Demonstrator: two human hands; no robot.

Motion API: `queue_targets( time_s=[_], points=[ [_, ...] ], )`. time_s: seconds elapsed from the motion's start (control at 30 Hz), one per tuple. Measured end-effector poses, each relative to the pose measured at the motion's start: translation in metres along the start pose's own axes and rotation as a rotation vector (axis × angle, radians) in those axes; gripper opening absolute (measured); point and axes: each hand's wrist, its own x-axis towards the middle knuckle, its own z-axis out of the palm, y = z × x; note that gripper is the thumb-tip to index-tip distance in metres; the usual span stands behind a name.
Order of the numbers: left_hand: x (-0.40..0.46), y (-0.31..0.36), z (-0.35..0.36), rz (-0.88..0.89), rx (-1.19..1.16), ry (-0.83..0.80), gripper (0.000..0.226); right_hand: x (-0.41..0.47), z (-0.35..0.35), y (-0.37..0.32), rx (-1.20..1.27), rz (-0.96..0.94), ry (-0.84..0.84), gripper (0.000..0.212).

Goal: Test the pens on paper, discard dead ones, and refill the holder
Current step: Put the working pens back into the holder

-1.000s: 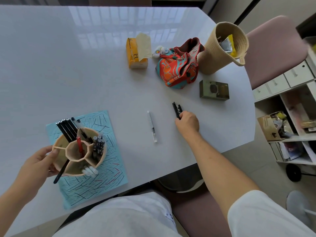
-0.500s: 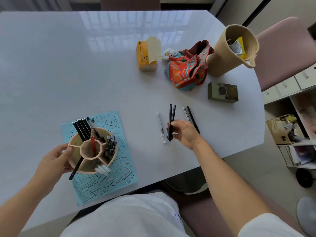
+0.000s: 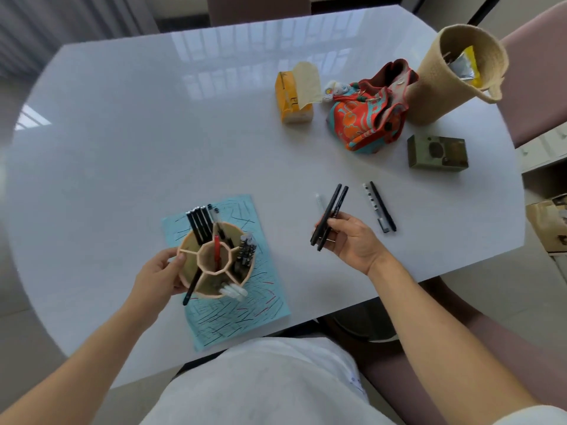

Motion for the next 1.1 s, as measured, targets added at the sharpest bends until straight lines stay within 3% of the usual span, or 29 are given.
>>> queue_targets(
  time_s=[0.13, 0.27, 0.43, 0.7, 0.83, 1.1],
  points=[
    [-0.001, 0.004, -0.001, -0.003, -0.007, -0.023, 0.016, 0.008, 0.041, 0.015, 0.171, 0.054, -0.060, 0.022],
    [0.001, 0.003, -0.003, -0.006, -0.011, -0.022, 0.015, 0.014, 0.080, 0.035, 0.191, 0.109, -0.125, 0.017],
    [0.001, 0.000, -0.005, 0.003, -0.003, -0.034, 0.014, 0.018, 0.105, 0.036, 0.145, 0.016, -0.126, 0.015],
    [0.001, 0.004, -0.006, 0.011, -0.033, -0.063, 0.014, -0.002, 0.169, -0.004, -0.062, -0.296, -0.169, 0.019],
    [0.000, 0.001, -0.008, 0.016, -0.055, -0.076, 0.014, -0.026, 0.202, 0.019, -0.154, -0.273, -0.278, 0.014],
    [-0.005, -0.007, -0.017, -0.022, -0.120, -0.110, 0.023, -0.015, 0.231, 0.101, -0.425, -0.260, -0.292, 0.013]
  ],
)
